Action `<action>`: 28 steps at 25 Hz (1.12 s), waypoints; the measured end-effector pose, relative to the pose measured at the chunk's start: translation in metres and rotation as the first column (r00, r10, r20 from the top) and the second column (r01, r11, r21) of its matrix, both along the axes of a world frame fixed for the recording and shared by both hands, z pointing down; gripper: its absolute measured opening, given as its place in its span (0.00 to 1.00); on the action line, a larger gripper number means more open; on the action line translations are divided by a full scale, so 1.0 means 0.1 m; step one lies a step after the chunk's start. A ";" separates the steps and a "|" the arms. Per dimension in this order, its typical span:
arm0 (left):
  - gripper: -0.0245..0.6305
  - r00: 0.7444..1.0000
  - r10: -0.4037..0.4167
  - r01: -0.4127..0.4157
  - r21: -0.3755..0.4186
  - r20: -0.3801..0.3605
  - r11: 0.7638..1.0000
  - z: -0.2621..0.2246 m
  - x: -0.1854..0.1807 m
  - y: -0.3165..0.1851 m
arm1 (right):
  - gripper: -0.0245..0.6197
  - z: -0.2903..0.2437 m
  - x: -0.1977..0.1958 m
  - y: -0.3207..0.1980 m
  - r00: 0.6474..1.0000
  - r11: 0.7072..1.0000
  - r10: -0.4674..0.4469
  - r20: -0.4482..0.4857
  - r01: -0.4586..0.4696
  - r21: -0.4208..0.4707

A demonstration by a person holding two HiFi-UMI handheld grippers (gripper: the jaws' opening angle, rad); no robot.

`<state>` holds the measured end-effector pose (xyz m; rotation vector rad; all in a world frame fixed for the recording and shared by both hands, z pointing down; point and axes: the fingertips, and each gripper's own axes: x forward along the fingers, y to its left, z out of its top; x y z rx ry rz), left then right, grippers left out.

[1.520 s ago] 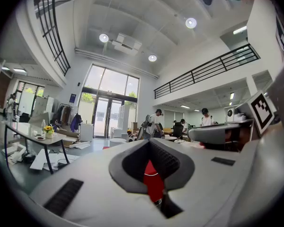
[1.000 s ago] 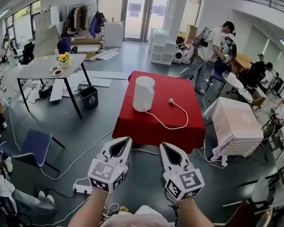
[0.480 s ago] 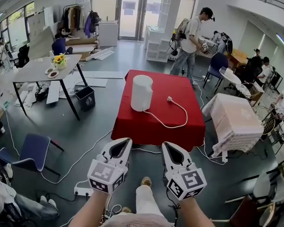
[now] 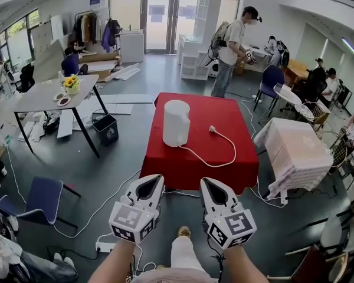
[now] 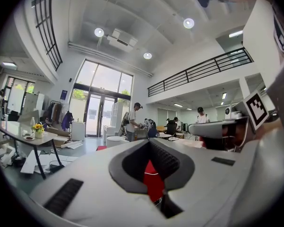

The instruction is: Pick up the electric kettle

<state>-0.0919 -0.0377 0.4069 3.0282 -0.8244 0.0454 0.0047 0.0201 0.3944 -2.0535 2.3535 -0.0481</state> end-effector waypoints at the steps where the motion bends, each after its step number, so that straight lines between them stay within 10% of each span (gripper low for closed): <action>1: 0.03 1.000 0.001 -0.001 0.001 -0.001 1.000 0.00 0.02 -0.04 | 0.05 0.00 0.02 -0.04 1.000 1.000 0.000 0.001 0.000 0.000; 28: 0.03 1.000 -0.029 0.029 -0.015 -0.006 0.999 -0.13 0.83 -1.36 | 0.05 -0.06 0.86 -1.33 0.999 0.999 -0.036 0.022 0.037 -0.018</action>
